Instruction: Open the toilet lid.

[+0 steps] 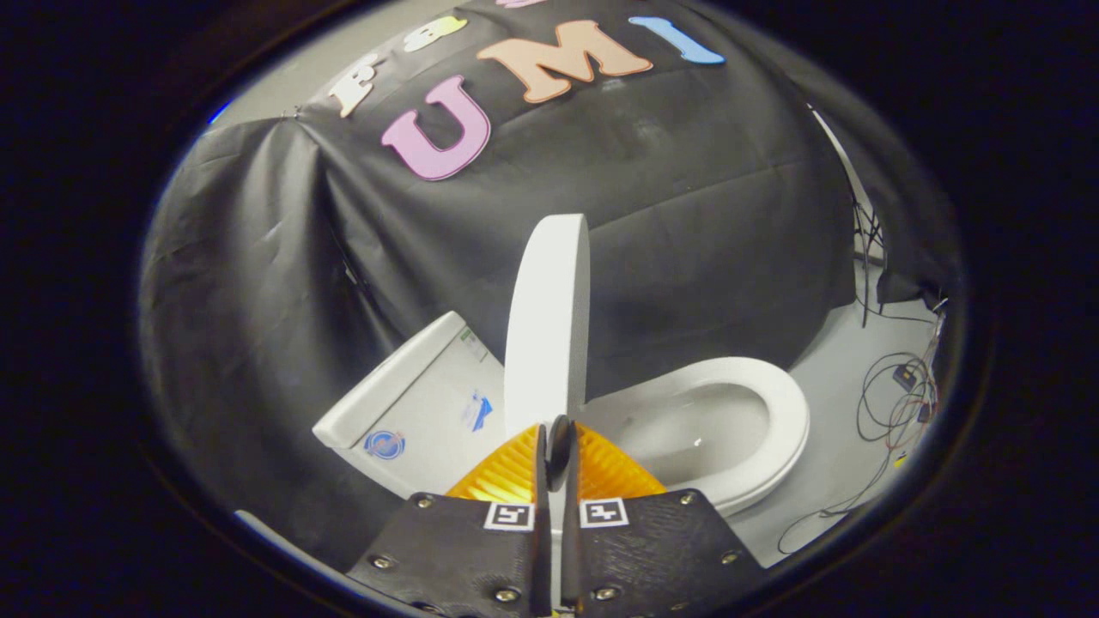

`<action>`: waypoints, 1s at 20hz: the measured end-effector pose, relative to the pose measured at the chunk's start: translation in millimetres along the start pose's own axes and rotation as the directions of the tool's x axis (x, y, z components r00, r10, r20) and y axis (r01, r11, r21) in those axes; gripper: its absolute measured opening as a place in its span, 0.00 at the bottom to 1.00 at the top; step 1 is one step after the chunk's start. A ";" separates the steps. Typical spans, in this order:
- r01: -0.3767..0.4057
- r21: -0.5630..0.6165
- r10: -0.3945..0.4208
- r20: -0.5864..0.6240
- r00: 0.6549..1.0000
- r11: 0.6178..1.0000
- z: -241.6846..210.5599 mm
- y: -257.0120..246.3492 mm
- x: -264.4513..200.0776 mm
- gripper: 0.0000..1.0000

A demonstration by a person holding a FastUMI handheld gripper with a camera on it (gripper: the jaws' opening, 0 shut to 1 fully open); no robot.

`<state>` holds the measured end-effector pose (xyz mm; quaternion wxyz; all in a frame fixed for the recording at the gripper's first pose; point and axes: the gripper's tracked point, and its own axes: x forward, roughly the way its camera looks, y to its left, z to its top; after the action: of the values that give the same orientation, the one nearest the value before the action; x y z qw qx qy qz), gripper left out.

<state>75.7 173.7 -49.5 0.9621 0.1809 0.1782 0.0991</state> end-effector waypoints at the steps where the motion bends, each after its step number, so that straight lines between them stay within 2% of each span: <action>1: -0.001 -0.018 0.001 -0.005 1.000 1.000 -2.7 1.9 0.1 0.05; 12: 0.004 -0.174 0.000 0.018 1.000 0.985 -7.5 28.7 -2.0 0.05; 20: -0.035 -0.179 0.041 0.028 0.999 0.983 -13.2 50.7 -0.9 0.05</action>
<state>63.4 224.0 -41.3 0.9751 0.0988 0.1500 0.1302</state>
